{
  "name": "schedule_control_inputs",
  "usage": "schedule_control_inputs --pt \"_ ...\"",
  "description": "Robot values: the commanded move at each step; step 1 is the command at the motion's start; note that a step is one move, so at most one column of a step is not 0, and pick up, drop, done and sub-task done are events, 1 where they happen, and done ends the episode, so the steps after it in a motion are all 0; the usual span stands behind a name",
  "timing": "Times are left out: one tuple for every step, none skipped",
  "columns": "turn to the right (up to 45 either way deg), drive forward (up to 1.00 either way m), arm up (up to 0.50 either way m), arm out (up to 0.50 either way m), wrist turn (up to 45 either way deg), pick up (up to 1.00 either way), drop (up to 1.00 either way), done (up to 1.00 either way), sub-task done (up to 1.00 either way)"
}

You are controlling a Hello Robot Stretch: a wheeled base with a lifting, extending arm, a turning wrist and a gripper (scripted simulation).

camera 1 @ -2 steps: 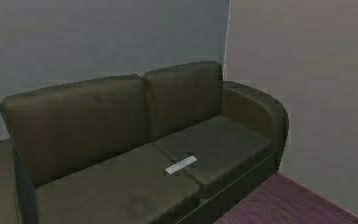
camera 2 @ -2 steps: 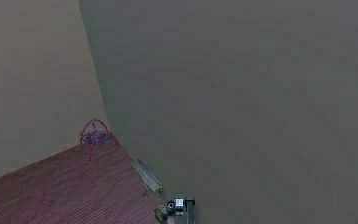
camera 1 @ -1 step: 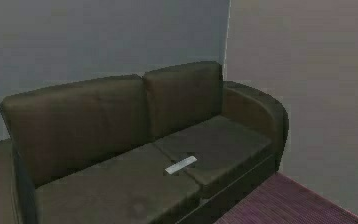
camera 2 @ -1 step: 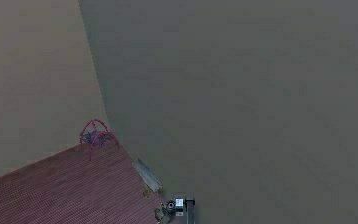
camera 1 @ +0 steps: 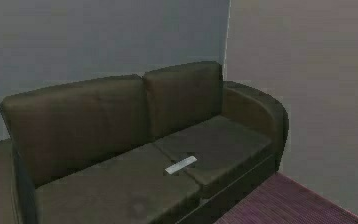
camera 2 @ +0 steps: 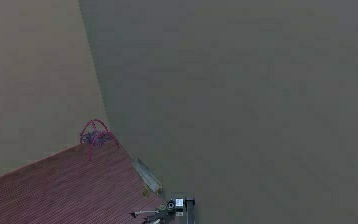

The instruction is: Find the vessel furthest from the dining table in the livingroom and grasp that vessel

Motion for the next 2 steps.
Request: schedule_control_inputs --pt "0.0 0.0 0.0 0.0 45.0 0.0 0.0 0.0 0.0" --pt "0.0 0.0 0.0 0.0 18.0 0.0 0.0 0.0 0.0"
